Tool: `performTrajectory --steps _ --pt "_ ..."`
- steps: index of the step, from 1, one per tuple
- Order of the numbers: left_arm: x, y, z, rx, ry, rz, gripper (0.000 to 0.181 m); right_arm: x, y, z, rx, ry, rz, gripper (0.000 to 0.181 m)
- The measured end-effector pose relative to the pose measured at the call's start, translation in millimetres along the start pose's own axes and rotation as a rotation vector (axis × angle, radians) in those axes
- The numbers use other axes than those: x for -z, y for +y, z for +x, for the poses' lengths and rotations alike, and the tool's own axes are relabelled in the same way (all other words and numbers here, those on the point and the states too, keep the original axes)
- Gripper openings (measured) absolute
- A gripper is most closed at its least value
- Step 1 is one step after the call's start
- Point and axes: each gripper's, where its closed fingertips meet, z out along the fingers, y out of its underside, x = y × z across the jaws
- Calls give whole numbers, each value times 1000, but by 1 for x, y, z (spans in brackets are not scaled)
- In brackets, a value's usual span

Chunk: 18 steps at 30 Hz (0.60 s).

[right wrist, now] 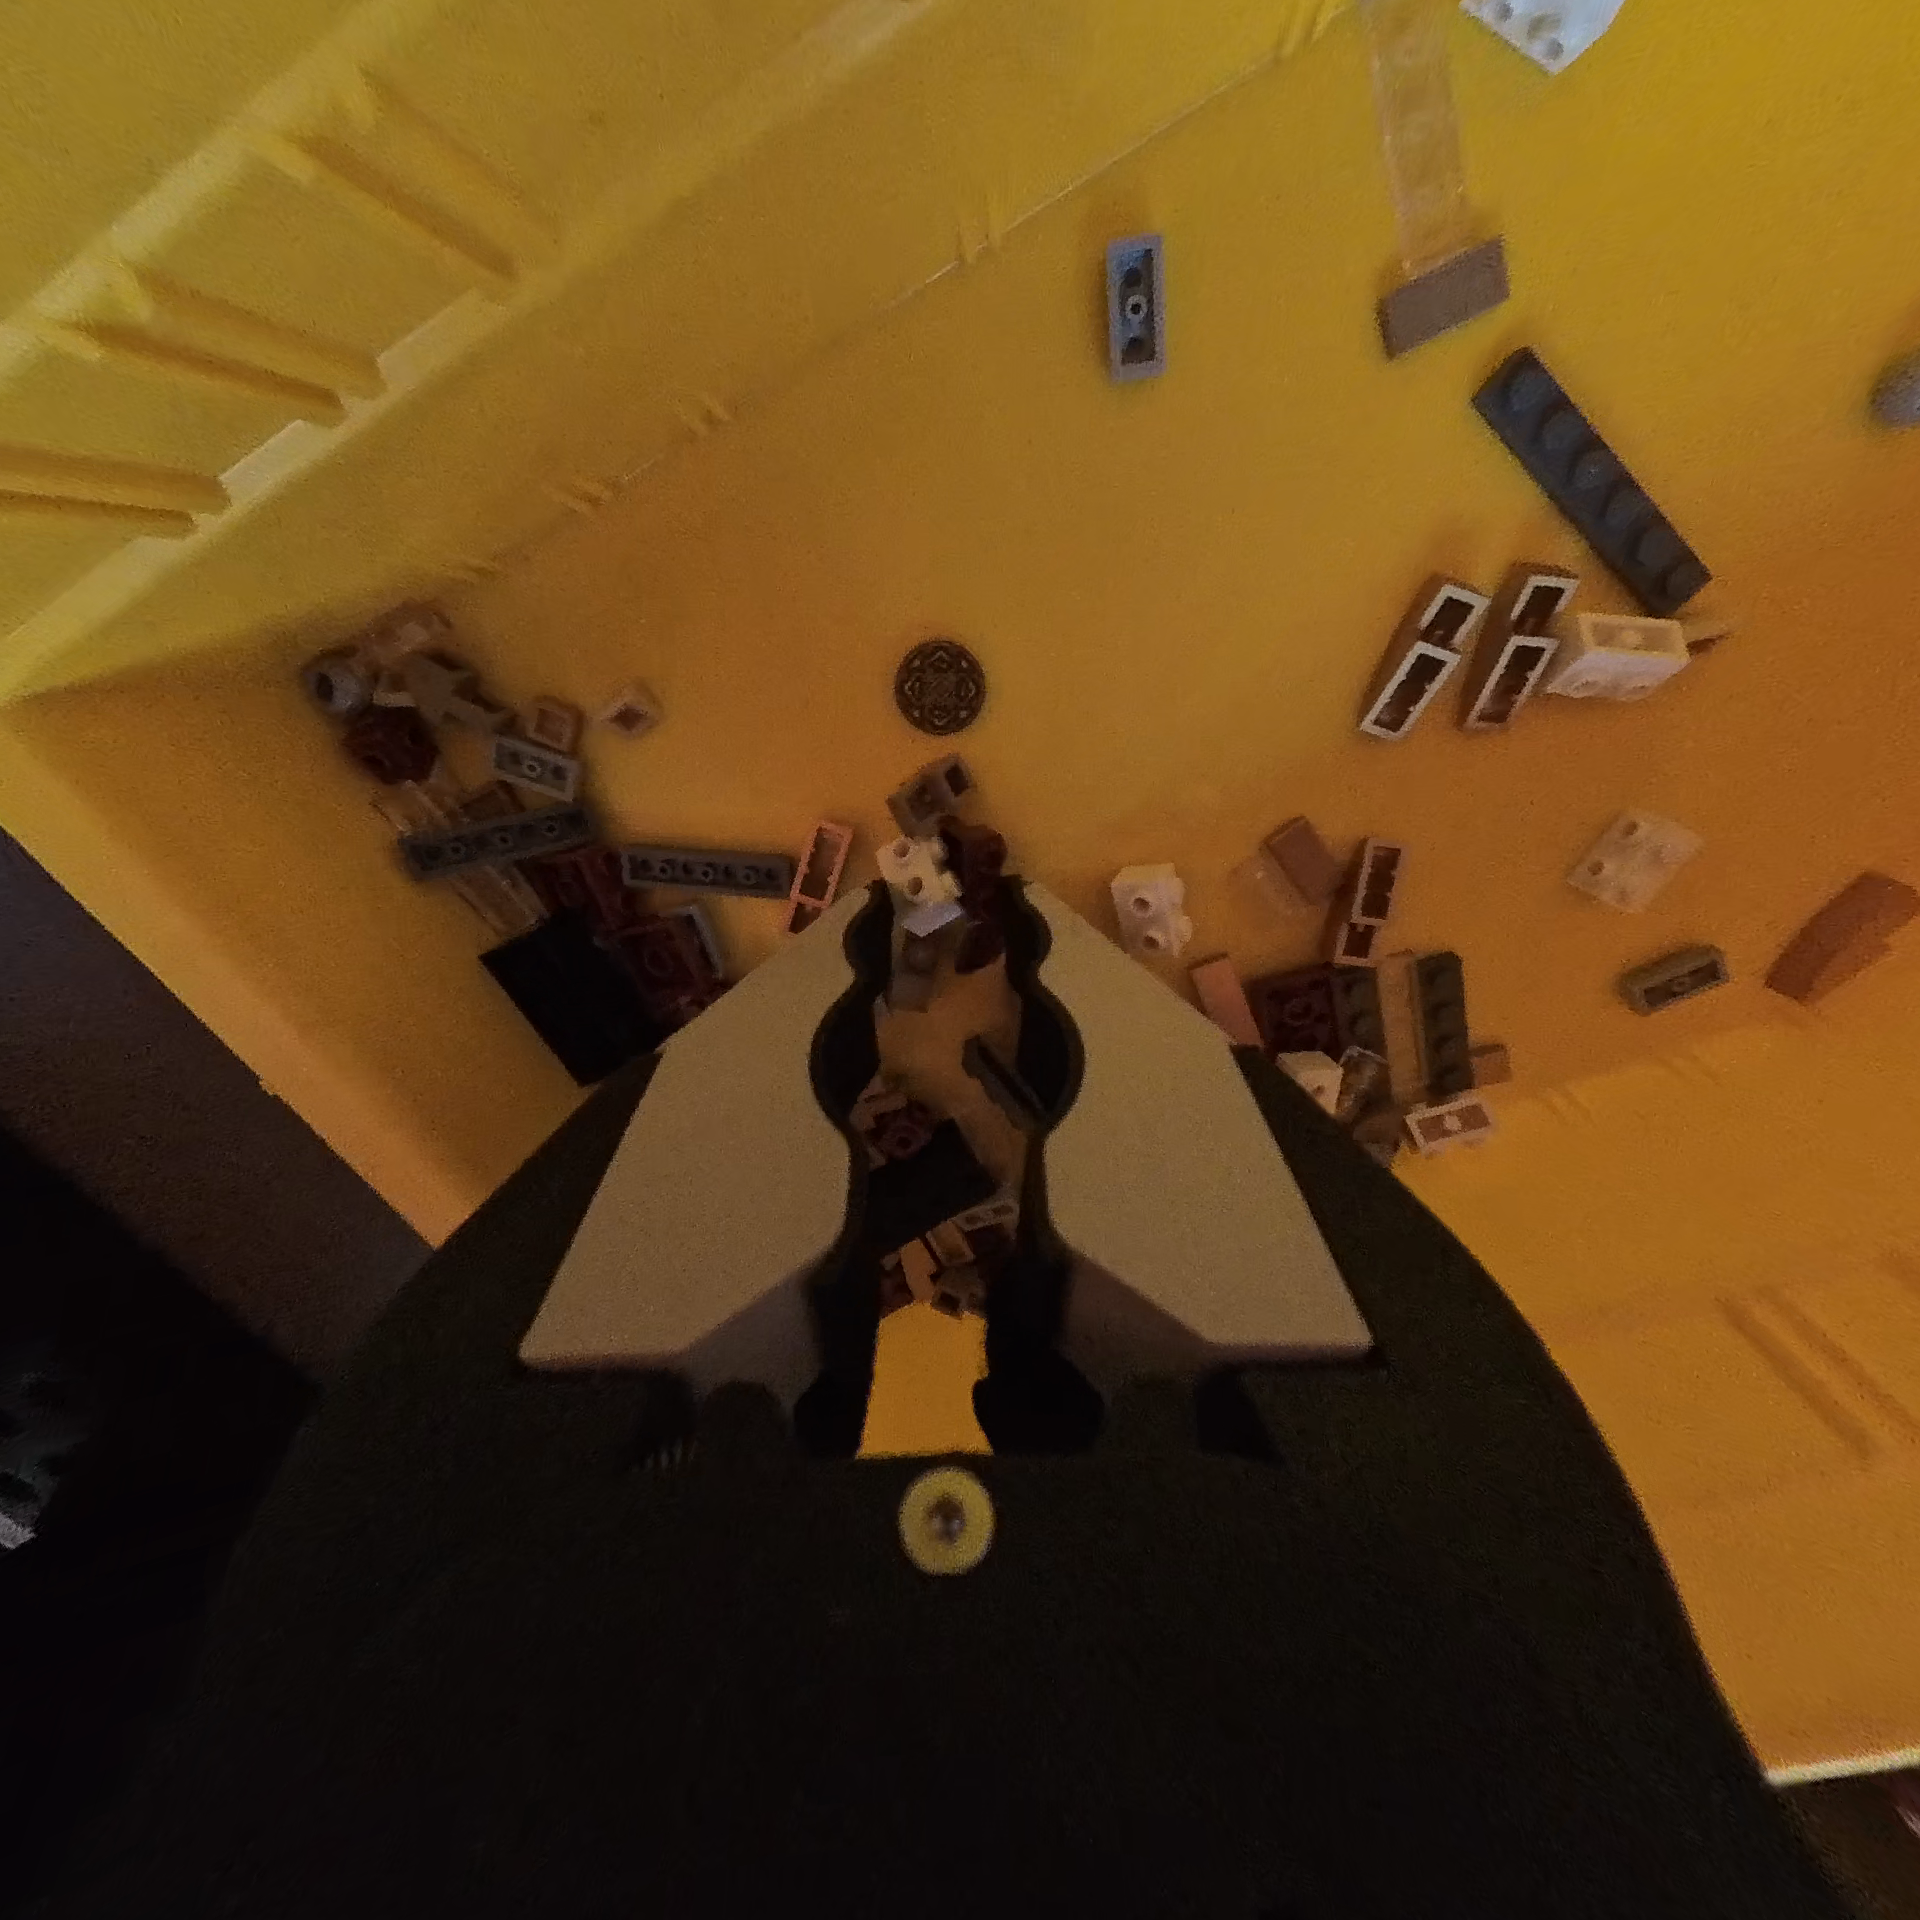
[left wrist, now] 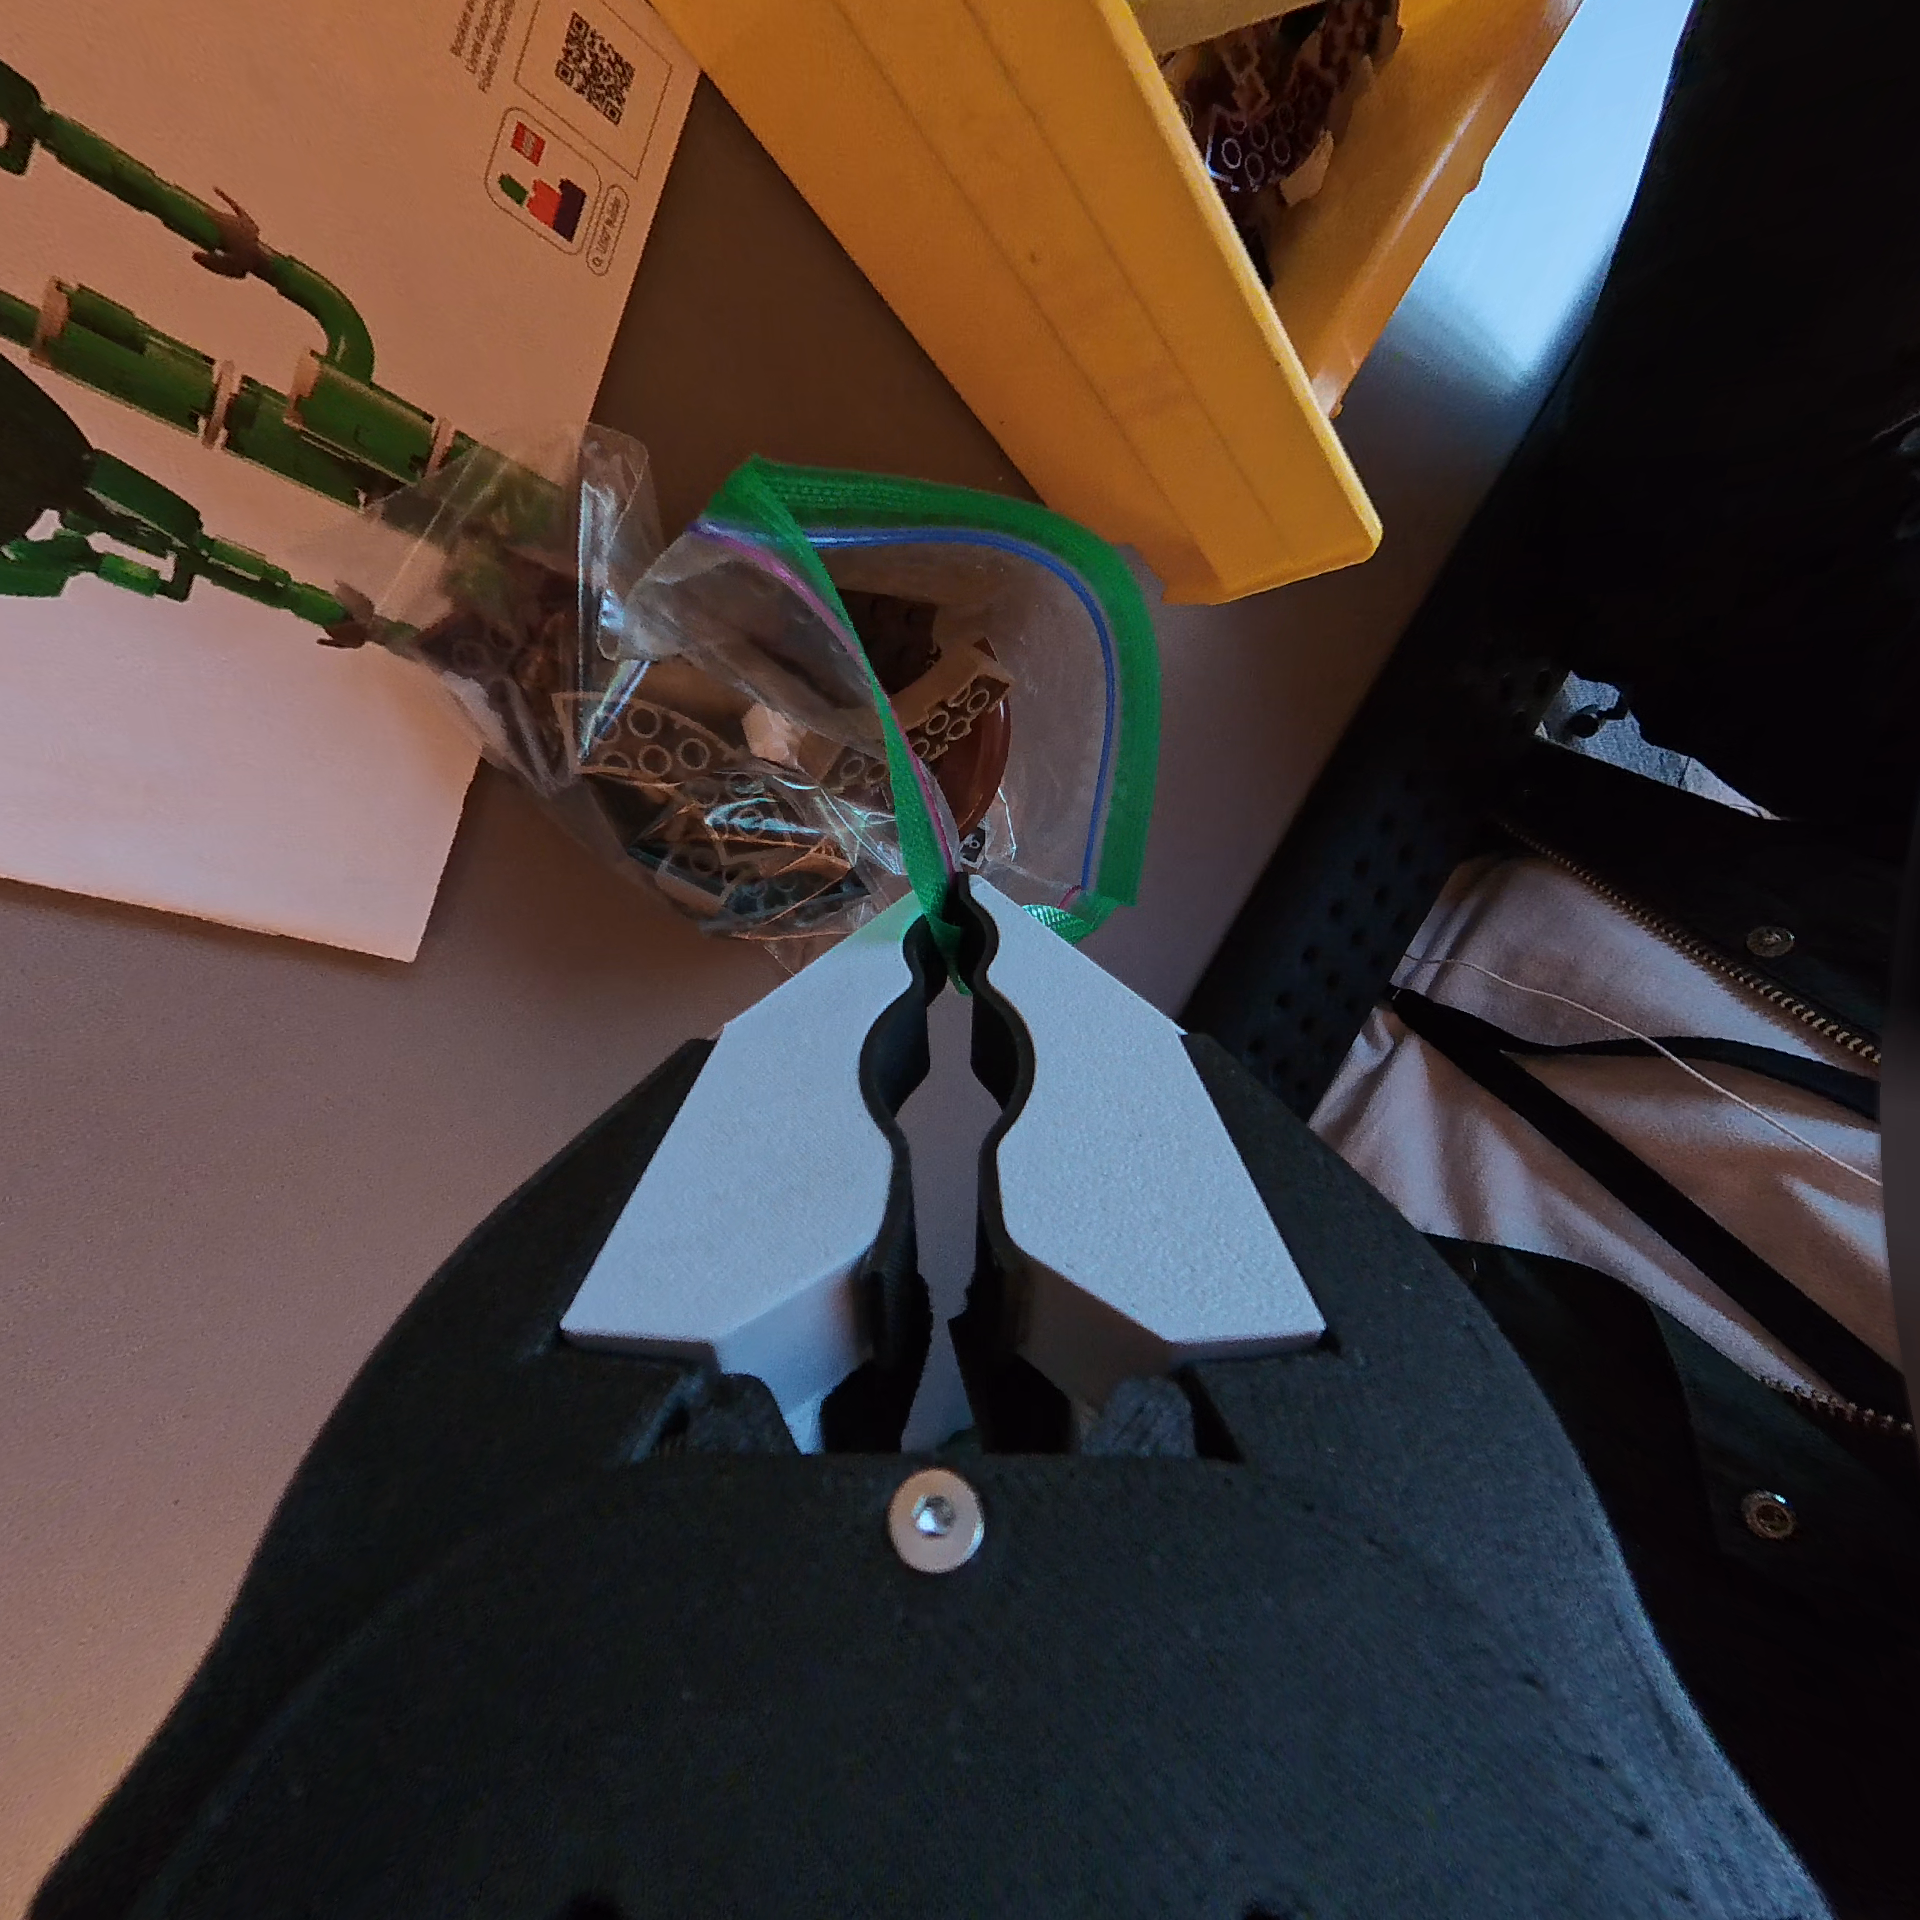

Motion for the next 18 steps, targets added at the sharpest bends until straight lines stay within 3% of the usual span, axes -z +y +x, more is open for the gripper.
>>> performTrajectory --steps 5,9,14,16,18 --pt "0 0 0 2 1 -2 0 10 -4 1 19 14 40 21" --pt "0 0 0 1 1 -1 0 49 -26 -9 61 61 192 21" --pt "-1 0 -1 3 0 -3 0 114 -105 -89 267 -41 615 21" --pt "-1 0 -1 3 -1 -3 0 115 -126 -117 312 -91 685 21" --pt "-1 0 -1 5 -1 -4 0 97 -136 -122 314 -67 653 25"
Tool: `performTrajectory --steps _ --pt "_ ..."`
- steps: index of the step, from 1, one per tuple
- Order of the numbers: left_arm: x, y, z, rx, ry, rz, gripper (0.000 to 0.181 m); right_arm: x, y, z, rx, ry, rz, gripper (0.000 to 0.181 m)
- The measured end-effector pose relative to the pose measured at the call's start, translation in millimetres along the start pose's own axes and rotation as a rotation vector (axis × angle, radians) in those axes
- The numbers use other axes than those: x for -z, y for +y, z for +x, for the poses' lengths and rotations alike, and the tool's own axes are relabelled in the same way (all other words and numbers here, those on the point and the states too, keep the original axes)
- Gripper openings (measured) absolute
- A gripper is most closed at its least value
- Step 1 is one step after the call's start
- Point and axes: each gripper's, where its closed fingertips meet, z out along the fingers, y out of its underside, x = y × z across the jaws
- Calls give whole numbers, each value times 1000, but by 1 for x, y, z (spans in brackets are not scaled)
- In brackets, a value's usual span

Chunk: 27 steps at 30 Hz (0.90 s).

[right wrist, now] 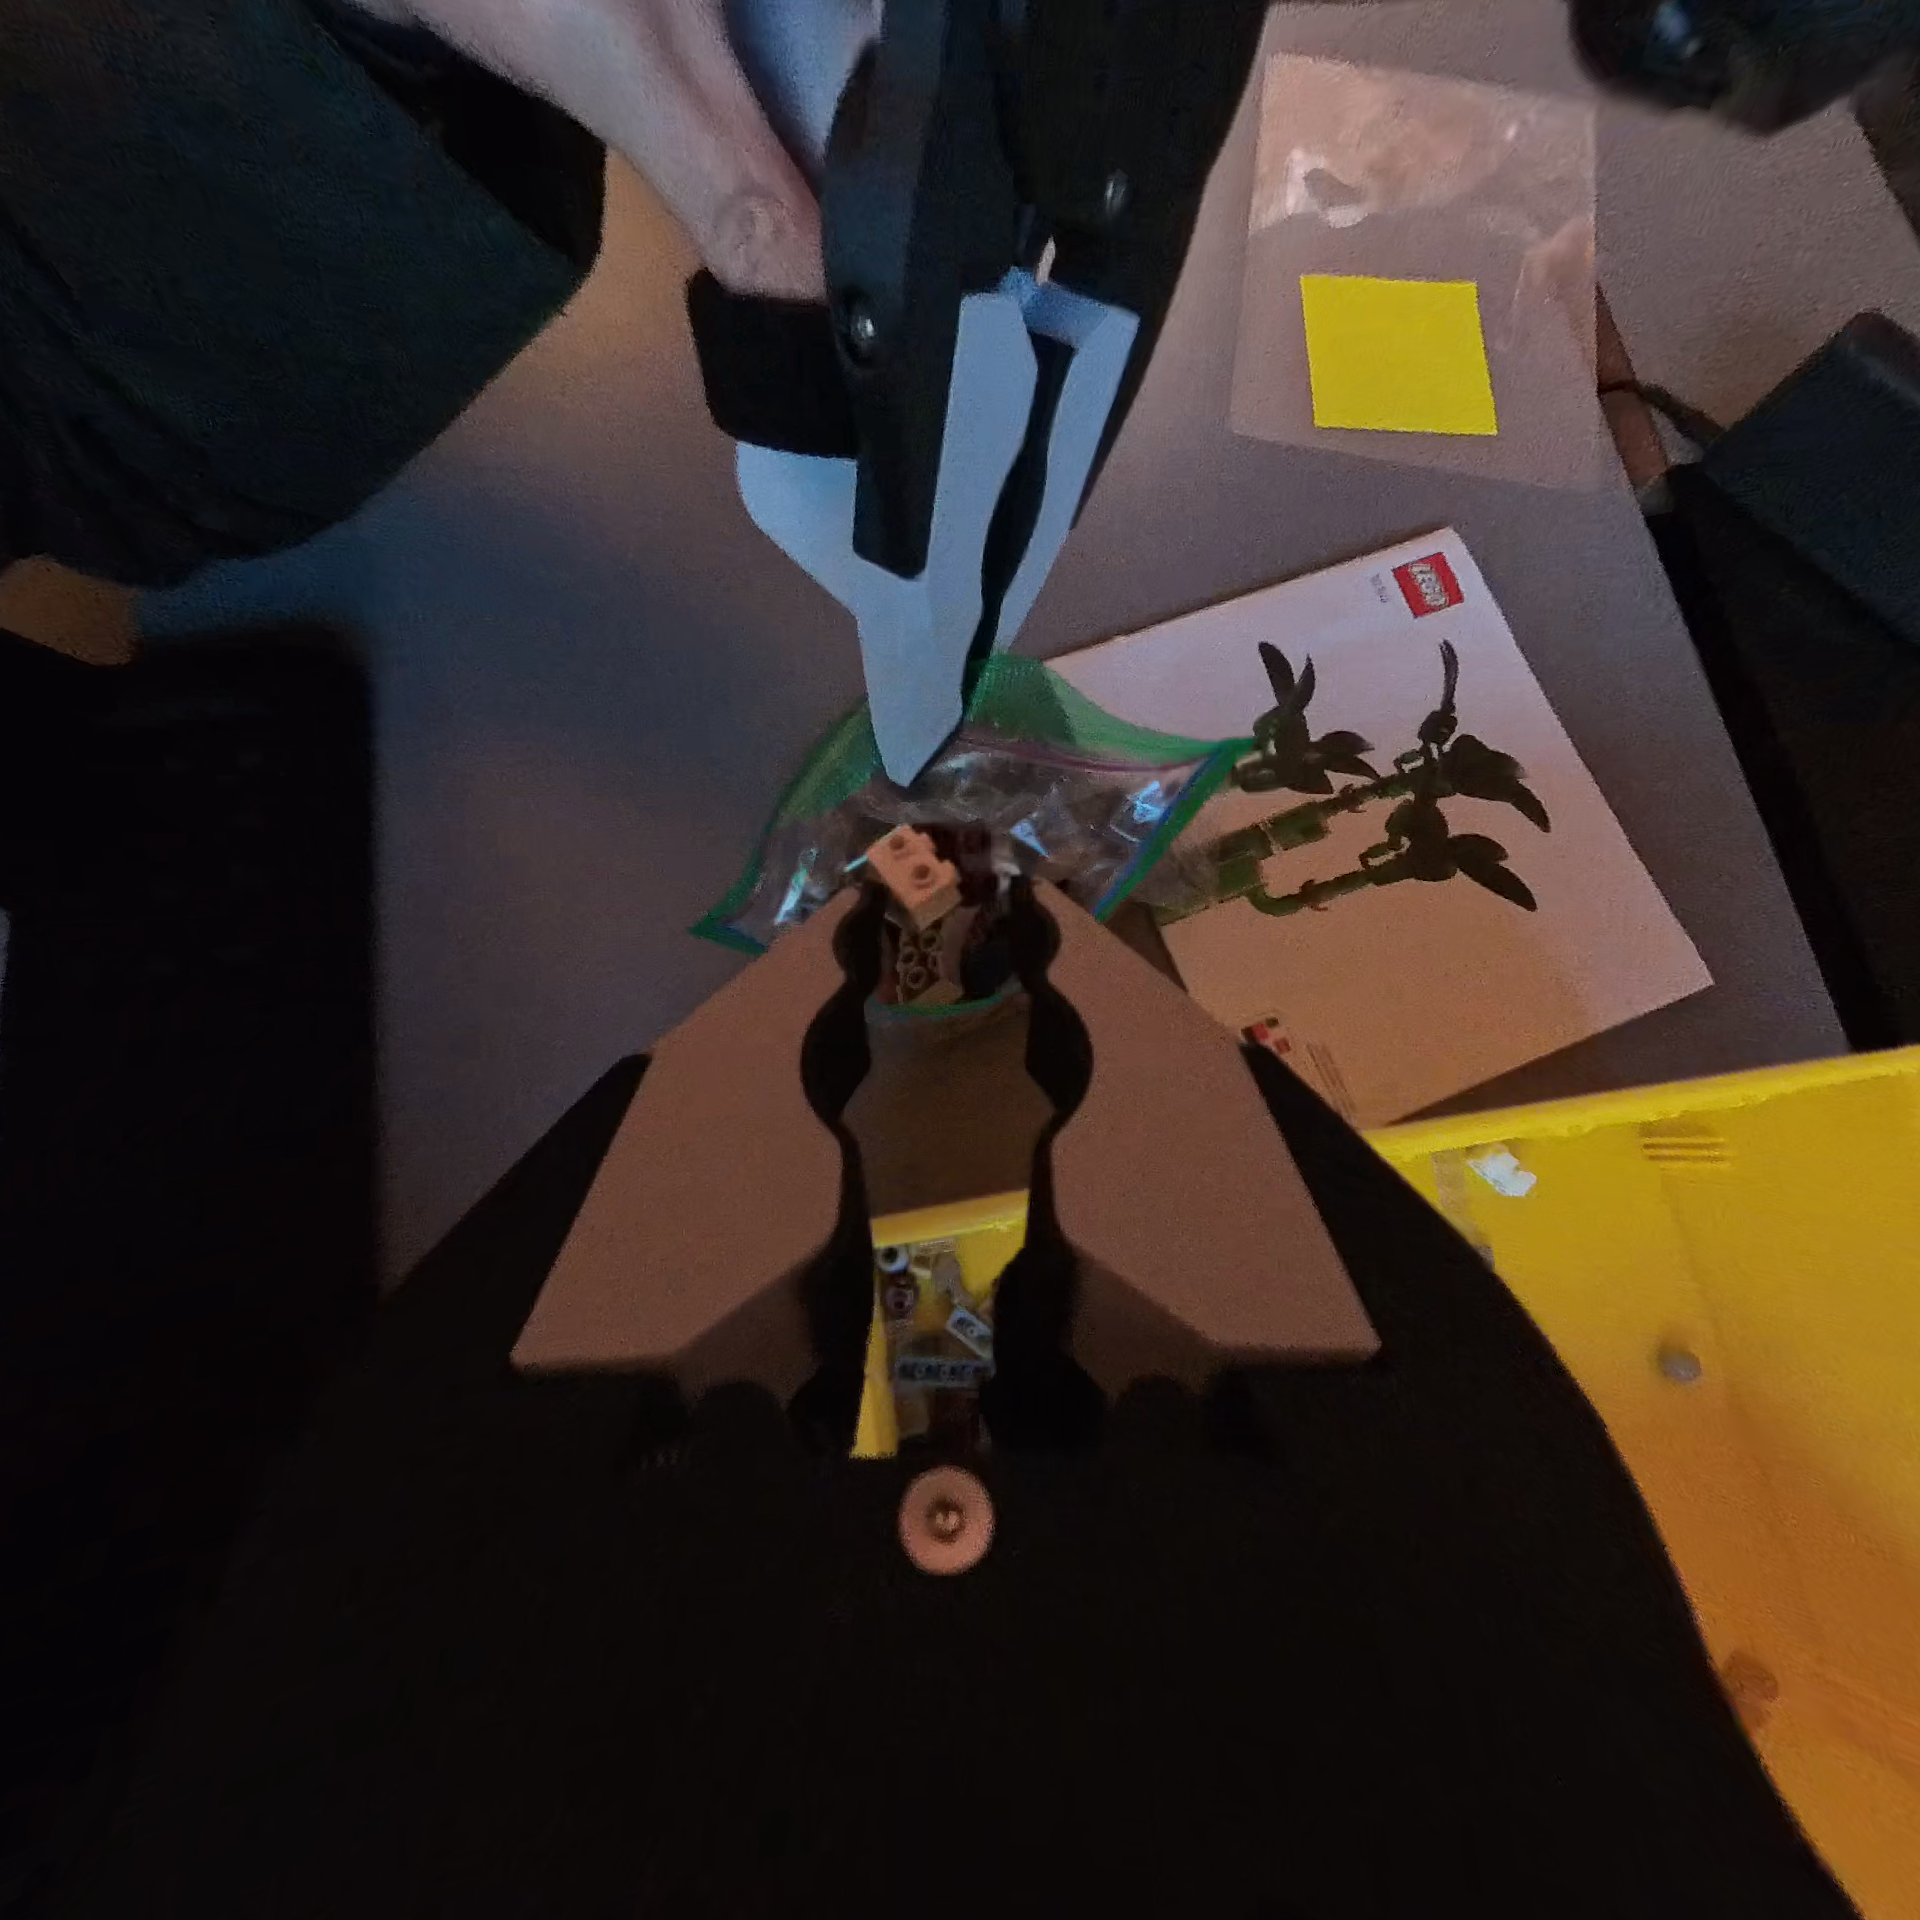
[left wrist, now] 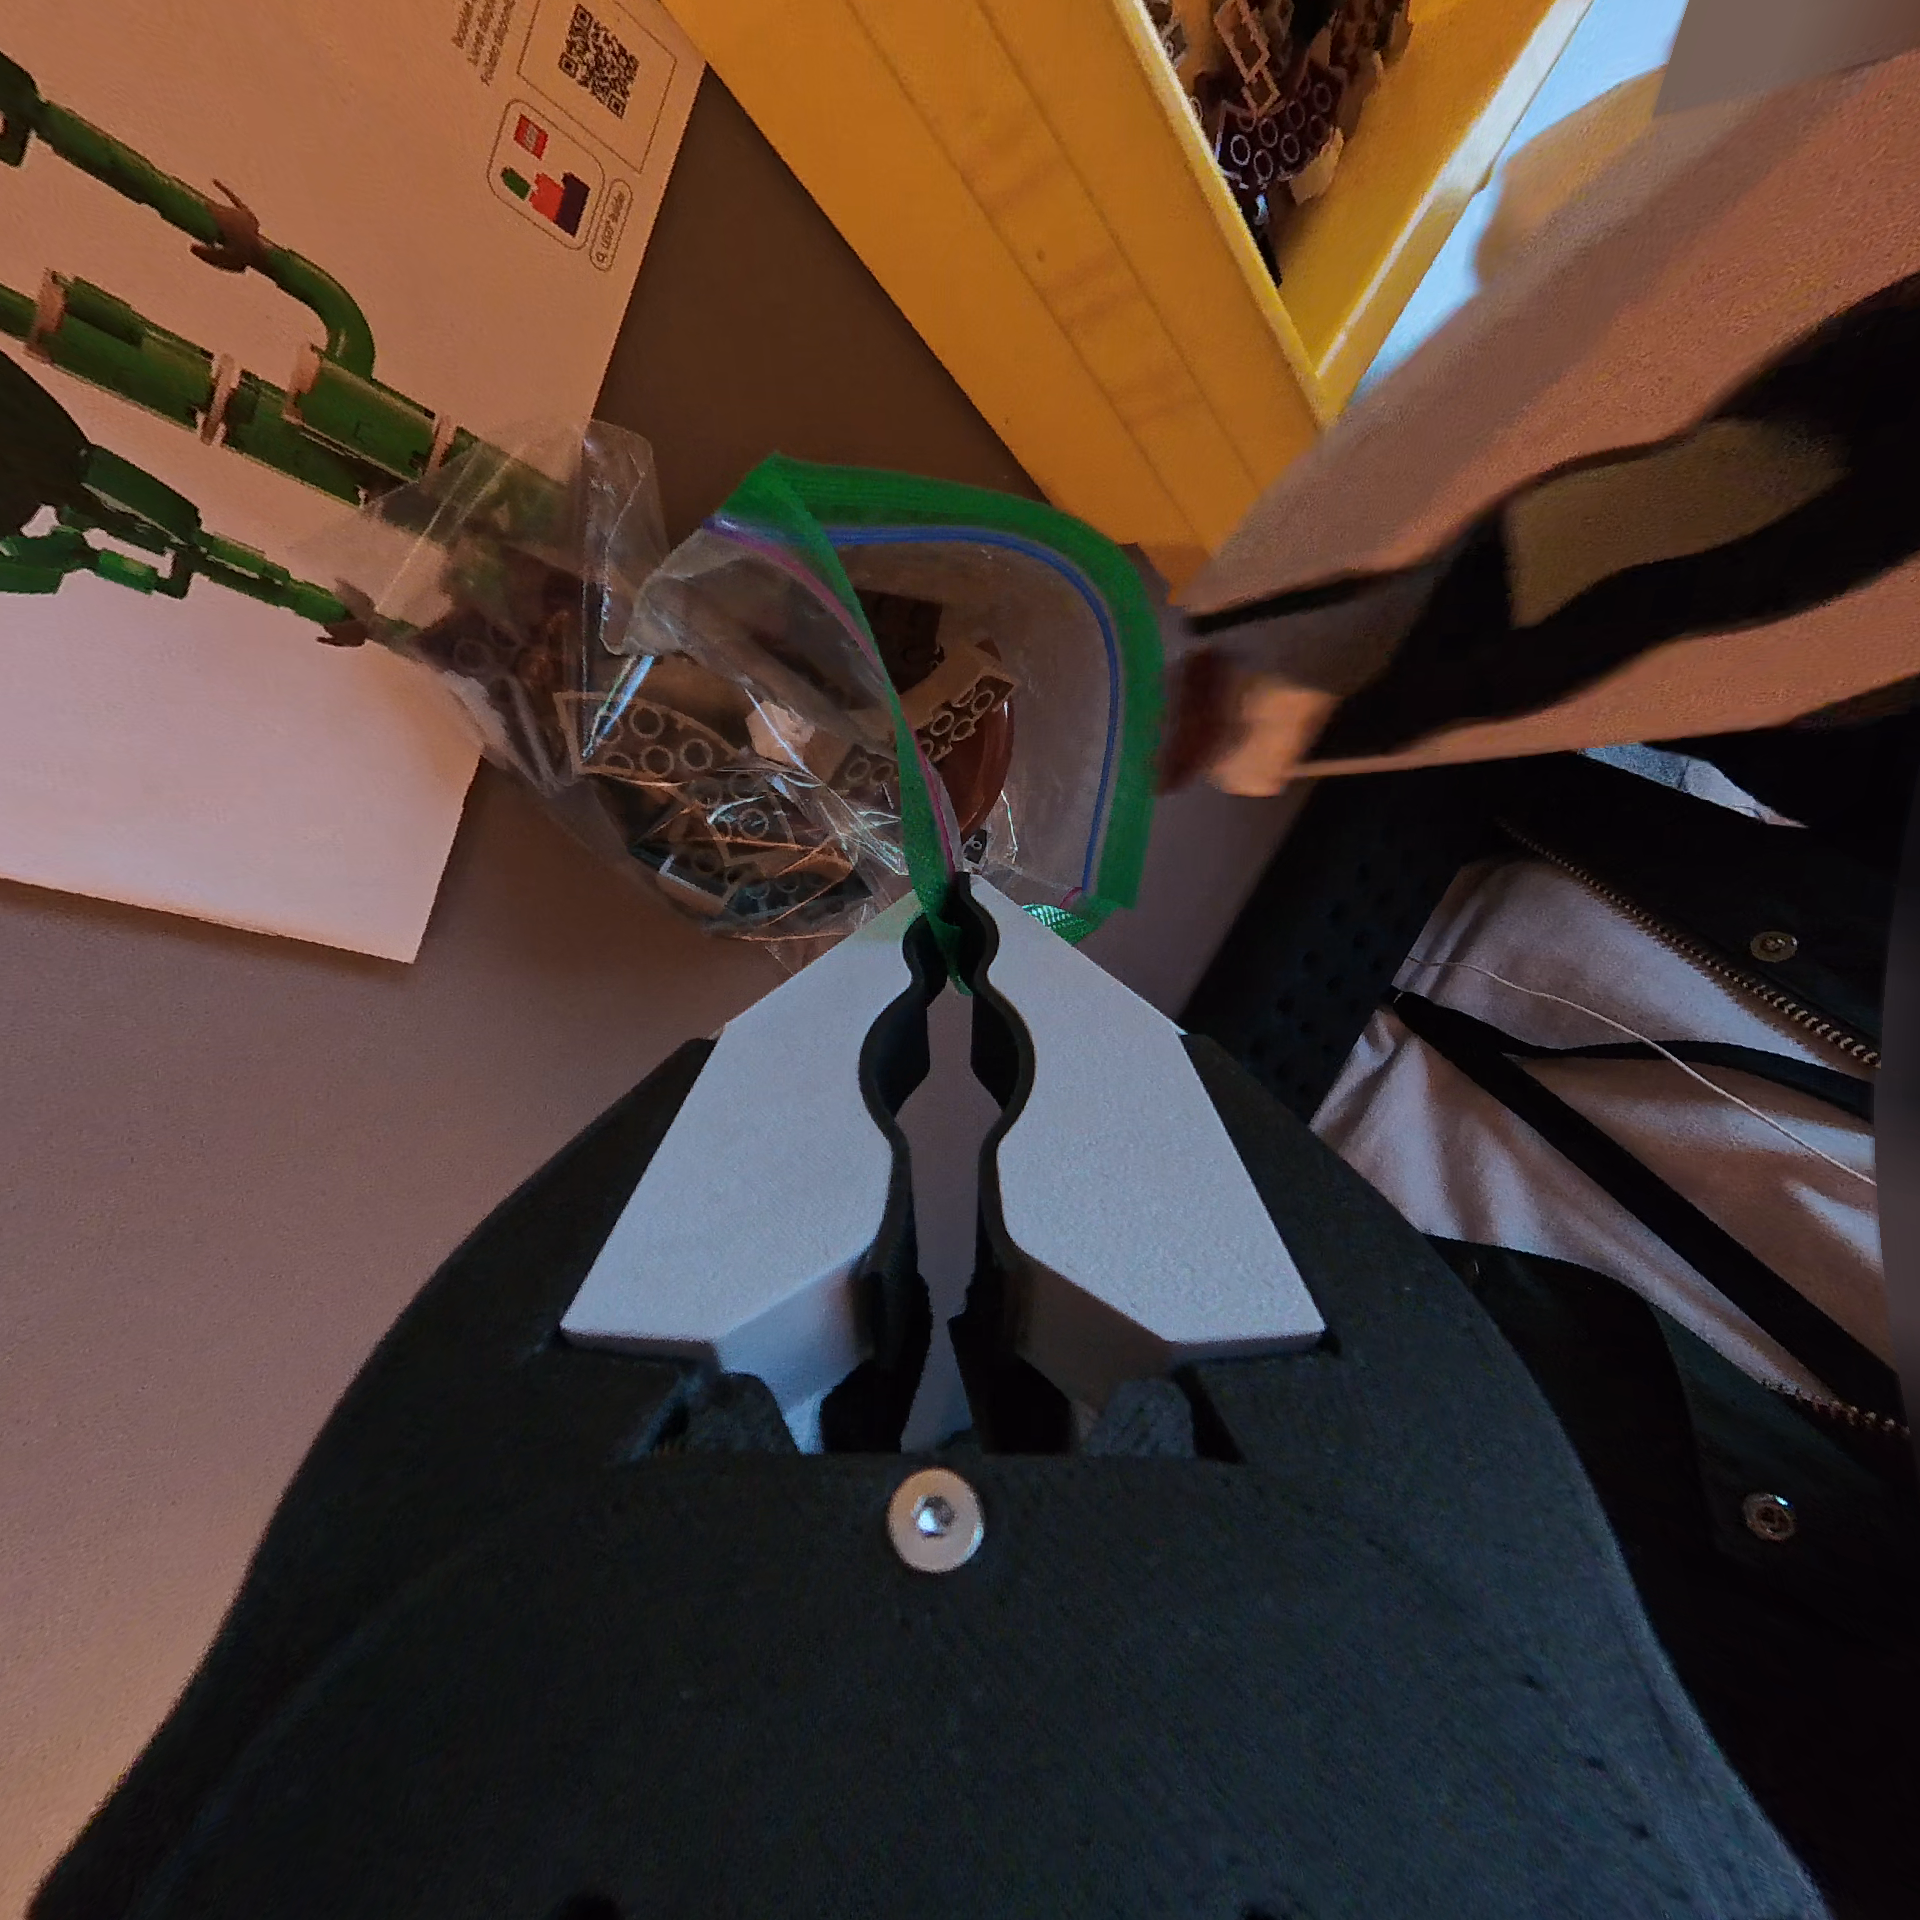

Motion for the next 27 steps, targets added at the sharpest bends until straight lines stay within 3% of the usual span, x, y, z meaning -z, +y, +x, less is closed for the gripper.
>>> performTrajectory --steps 3,7,11,13,15,27 --pt "1 0 0 -2 0 2 0 -10 18 5 4 20 -101 29" --pt "2 0 0 0 1 7 0 33 37 47 -12 196 -140 31" --pt "2 0 0 -2 1 5 0 72 137 84 -175 267 -448 37" --pt "0 0 1 -2 1 1 0 75 180 88 -217 234 -585 37" --pt "-1 0 0 -1 2 -3 0 68 203 85 -226 176 -650 37" --pt "0 0 1 -3 2 0 0 59 227 87 -117 186 -812 30"
